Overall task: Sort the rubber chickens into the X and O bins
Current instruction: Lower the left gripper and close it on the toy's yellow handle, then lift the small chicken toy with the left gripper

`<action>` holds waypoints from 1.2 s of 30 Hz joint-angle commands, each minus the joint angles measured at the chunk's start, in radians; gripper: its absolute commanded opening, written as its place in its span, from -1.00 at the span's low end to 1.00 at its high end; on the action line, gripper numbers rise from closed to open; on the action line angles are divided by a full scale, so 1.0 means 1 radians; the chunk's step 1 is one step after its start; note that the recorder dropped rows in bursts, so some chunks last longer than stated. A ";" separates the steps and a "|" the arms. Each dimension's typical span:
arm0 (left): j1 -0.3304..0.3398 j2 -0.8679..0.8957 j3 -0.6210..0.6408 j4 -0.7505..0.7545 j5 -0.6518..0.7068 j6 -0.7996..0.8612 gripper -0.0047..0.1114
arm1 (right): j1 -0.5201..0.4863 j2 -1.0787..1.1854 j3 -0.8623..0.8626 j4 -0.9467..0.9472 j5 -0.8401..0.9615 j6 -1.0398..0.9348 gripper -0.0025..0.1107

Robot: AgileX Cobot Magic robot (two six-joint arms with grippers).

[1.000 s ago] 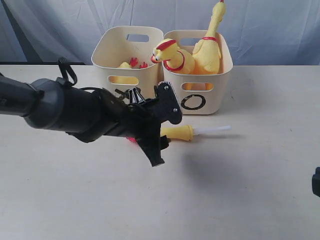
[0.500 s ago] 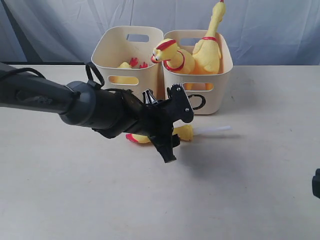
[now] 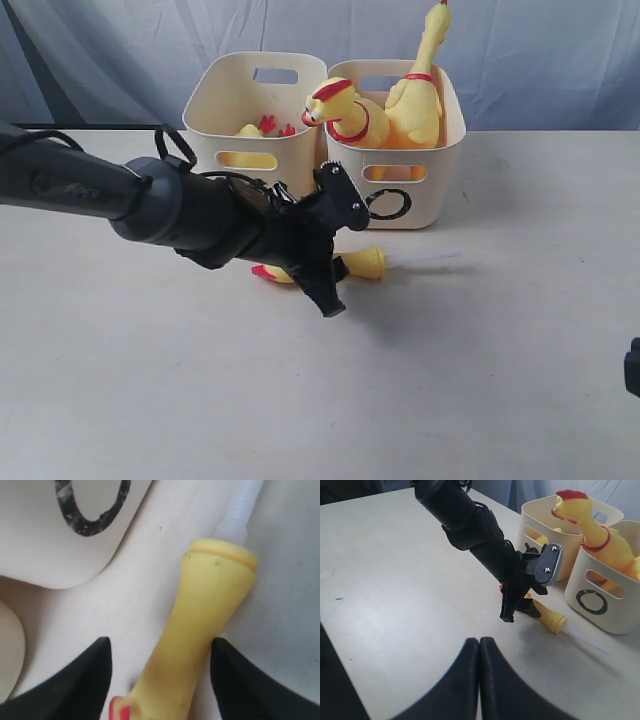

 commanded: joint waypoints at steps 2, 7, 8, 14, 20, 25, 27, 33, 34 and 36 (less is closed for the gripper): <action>0.012 0.001 -0.008 -0.012 0.050 0.000 0.03 | 0.005 -0.005 0.004 -0.007 -0.004 0.004 -0.97; 0.012 0.035 -0.032 -0.001 0.061 0.000 0.03 | 0.005 -0.005 0.004 -0.007 -0.004 0.004 -0.97; 0.012 0.043 -0.038 -0.001 0.063 0.000 0.03 | 0.005 -0.005 0.004 -0.007 -0.004 0.004 -0.97; 0.012 0.068 -0.062 -0.006 0.068 -0.002 0.00 | 0.005 -0.005 0.004 -0.007 -0.004 0.004 -0.97; 0.012 0.068 -0.064 -0.006 0.068 -0.002 -0.38 | 0.005 -0.005 0.004 -0.007 -0.004 0.004 -0.97; 0.012 0.068 -0.064 -0.006 0.070 -0.002 -0.80 | 0.005 -0.005 0.004 -0.007 -0.006 0.004 -0.97; 0.012 0.068 -0.064 -0.006 0.072 -0.002 -0.92 | 0.005 -0.005 0.004 -0.007 -0.006 0.004 -0.97; 0.012 0.049 -0.064 0.065 0.171 -0.002 -0.92 | 0.005 -0.005 0.004 -0.007 -0.008 0.004 -0.97; 0.012 0.041 -0.064 0.084 0.204 -0.002 -0.92 | 0.005 -0.005 0.004 -0.007 -0.008 0.004 -0.97; 0.012 0.031 -0.064 0.119 0.276 -0.002 -0.92 | 0.005 -0.005 0.004 -0.007 -0.008 0.004 -0.97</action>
